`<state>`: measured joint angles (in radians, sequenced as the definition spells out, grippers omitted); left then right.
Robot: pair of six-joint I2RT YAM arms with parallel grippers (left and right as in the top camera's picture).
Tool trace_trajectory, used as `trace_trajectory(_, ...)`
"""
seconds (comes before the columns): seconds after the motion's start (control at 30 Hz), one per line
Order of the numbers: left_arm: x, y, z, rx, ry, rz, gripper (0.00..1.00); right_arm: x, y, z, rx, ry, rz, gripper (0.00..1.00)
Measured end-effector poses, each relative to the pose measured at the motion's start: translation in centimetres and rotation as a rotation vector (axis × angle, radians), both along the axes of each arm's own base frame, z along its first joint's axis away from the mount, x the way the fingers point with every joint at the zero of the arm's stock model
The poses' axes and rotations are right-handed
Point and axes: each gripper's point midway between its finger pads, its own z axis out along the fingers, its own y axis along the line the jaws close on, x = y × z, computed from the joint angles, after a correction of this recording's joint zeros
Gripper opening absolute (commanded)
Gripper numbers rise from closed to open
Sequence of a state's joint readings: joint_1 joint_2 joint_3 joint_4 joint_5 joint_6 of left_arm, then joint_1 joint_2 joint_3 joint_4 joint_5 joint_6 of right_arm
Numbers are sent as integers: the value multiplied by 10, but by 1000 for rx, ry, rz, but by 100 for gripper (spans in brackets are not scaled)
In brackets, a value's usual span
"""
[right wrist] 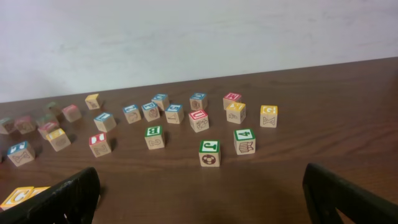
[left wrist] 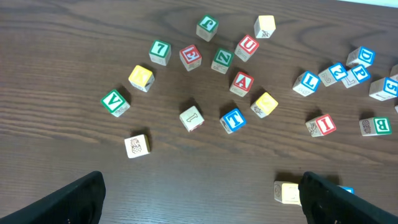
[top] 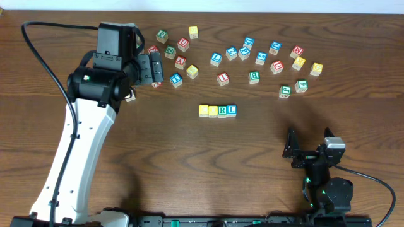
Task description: Spell out CORL
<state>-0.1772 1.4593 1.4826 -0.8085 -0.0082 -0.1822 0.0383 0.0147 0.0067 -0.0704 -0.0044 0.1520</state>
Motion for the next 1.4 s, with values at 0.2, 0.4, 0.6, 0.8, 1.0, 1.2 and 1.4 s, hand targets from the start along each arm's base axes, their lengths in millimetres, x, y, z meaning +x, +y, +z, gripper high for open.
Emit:
trace_trajectory(0.2, -6, 22, 26, -12, -112, 55, 98, 0, 0, 0, 0, 0, 0, 99)
trace_trajectory(0.4, -23, 51, 48, -35, -310, 119, 98, 0, 0, 0, 0, 0, 1, 99)
trace_trajectory(0.6, -46, 67, 37, -37, -510, 112, 98, 0, 1, 0, 0, 0, 3, 99)
trace_trajectory(0.8, -77, 74, 10, -14, -688, 102, 98, 0, 1, 0, 0, 0, 3, 99)
trace_trajectory(1.0, -107, 73, -31, 19, -776, 86, 97, 0, 1, 0, 0, 0, 3, 99)
trace_trajectory(1.2, -123, 72, -61, 30, -794, 80, 97, 0, 1, 0, 0, 0, 3, 99)
trace_trajectory(1.4, -129, 71, -76, 33, -810, 79, 98, 0, 1, 0, 0, 0, 3, 99)
